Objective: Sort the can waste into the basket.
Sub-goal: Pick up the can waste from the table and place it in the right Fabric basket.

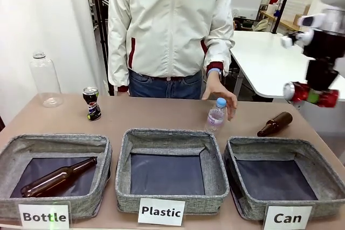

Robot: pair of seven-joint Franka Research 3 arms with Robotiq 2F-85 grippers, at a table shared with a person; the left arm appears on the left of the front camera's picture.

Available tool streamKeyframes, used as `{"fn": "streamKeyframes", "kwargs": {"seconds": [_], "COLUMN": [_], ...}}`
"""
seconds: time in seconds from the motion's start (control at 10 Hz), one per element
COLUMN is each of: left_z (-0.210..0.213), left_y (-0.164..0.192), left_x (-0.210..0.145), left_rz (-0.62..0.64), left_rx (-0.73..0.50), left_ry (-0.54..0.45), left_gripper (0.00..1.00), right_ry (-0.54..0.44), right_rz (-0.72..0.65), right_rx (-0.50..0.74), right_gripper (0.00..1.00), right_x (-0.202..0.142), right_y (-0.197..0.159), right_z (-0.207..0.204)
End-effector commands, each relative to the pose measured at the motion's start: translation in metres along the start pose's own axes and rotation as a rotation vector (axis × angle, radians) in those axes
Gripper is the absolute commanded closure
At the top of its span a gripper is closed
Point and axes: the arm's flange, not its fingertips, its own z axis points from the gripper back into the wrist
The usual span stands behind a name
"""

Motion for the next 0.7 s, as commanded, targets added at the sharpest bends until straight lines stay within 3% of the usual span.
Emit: {"fn": "streamKeyframes", "kwargs": {"seconds": [0.0,0.1,0.3,0.6], "left_z": [0.002,0.002,0.002,0.002], "left_y": [-0.001,-0.001,-0.001,-0.001], "left_x": [-0.002,-0.002,-0.002,-0.002], "left_rz": [-0.020,-0.020,-0.020,-0.020], "left_rx": [-0.006,-0.006,-0.006,-0.006], "left_ry": [0.011,0.011,0.011,0.011], "left_gripper": [0.00,0.00,0.00,0.00], "right_ry": [-0.042,-0.022,0.046,0.046], "right_rz": [0.097,0.128,0.368,0.370], "right_rx": [-0.124,-0.145,-0.109,-0.111], "right_gripper": [1.00,1.00,1.00,1.00], "right_x": [-0.007,-0.006,-0.005,-0.010], "right_y": [0.065,0.086,0.126,0.132], "right_z": [-0.033,-0.045,-0.069,-0.080]}}
